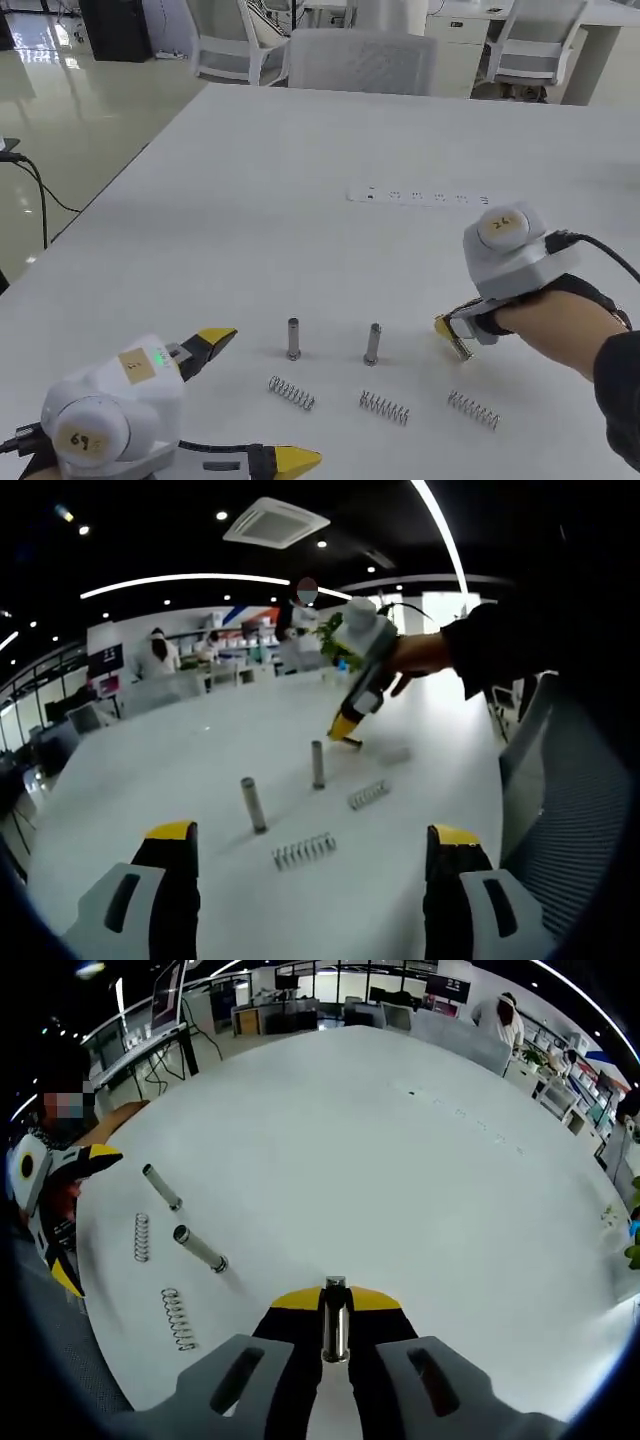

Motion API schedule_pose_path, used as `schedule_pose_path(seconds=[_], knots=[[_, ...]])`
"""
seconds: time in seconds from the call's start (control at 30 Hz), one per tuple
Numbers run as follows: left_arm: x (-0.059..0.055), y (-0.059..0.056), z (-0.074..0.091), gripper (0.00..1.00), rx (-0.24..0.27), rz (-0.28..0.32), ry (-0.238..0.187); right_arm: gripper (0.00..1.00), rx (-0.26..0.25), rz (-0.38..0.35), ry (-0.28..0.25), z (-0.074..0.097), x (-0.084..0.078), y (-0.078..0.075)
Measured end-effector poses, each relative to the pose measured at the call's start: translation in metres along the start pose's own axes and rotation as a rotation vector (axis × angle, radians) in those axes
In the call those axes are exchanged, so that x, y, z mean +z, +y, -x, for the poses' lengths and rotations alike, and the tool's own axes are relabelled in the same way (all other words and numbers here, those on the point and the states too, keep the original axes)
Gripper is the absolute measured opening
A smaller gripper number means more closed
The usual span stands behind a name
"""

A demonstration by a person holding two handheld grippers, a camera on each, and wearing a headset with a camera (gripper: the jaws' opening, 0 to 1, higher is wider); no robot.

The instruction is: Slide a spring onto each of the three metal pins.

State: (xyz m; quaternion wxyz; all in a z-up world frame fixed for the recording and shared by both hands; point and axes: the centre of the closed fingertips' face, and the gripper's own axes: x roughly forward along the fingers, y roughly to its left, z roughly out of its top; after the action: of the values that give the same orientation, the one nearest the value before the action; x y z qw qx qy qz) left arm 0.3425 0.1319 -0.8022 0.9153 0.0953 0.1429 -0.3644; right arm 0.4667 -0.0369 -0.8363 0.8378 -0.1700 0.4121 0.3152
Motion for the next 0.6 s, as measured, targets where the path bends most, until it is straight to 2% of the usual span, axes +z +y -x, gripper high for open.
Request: schedule_pose_path(seconds=[0.2,0.6], knots=[[0.001,-0.002,0.000,0.90,-0.006,-0.010,0.002,0.05,-0.002,0.001,-0.032,0.013,0.001,0.004],[0.001,-0.003,0.001,0.91,-0.007,-0.020,0.004,0.05,0.002,-0.010,-0.052,0.025,-0.009,0.010]])
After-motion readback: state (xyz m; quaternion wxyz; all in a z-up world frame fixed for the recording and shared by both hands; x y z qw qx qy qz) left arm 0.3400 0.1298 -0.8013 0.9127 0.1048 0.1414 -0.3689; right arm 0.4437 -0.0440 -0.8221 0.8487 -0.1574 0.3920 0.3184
